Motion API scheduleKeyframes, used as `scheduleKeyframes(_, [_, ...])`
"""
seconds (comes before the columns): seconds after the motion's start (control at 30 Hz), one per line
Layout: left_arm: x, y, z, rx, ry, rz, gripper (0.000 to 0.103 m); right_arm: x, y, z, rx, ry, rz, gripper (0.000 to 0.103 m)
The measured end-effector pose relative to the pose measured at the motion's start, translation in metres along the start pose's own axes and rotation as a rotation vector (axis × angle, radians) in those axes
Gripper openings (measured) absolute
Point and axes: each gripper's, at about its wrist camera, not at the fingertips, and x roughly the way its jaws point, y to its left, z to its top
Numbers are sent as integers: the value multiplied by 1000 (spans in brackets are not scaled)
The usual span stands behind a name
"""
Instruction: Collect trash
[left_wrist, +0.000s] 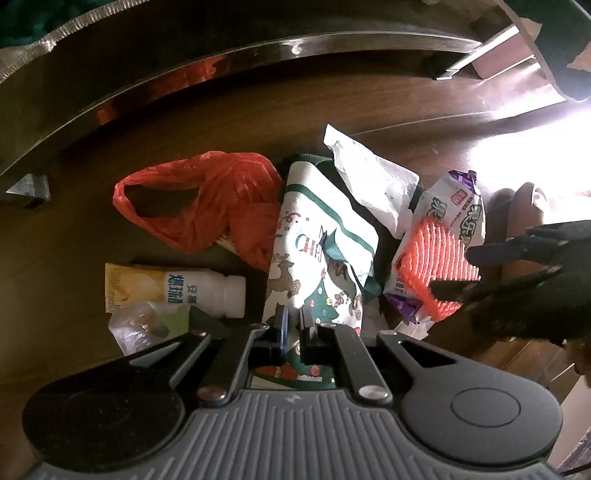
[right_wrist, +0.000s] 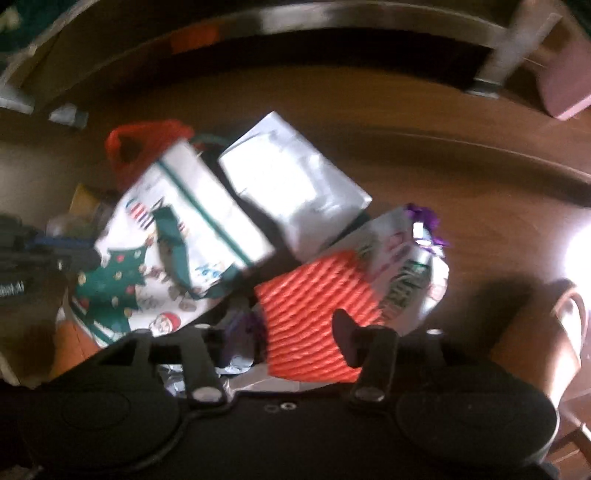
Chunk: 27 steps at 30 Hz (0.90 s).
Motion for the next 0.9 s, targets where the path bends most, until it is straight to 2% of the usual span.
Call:
scheduleKeyframes(0.17, [8, 6, 4, -27, 19, -11, 5, 22, 8, -1, -73, -1, -110, 59])
scheduleKeyframes(0.4, [22, 10, 6, -38, 49, -22, 5, 42, 8, 5, -53, 16, -140, 57])
scheduleKeyframes(0.47, [24, 9, 5, -34, 52, -22, 5, 40, 8, 7, -47, 9, -122, 43])
scheduleKeyframes(0.5, [24, 8, 5, -32, 52, -22, 5, 41, 8, 8, -37, 17, -118, 7])
scheduleKeyframes(0.53, [24, 8, 4, -31, 51, -22, 5, 42, 7, 10, -20, 27, -118, 3])
scheduleKeyframes(0.67, [22, 10, 3, -29, 46, -22, 5, 35, 4, 7, 0, 12, -119, 0])
scheduleKeyframes(0.8, [16, 5, 5, -17, 39, -13, 5, 6, -5, 11, 32, -42, -109, 0])
scheduleKeyframes(0.87, [11, 3, 6, -16, 26, -19, 5, -8, -15, 15, 52, -59, -109, 9])
scheduleKeyframes(0.9, [10, 2, 8, -14, 17, -22, 5, -11, -23, 17, 82, -33, -89, 25])
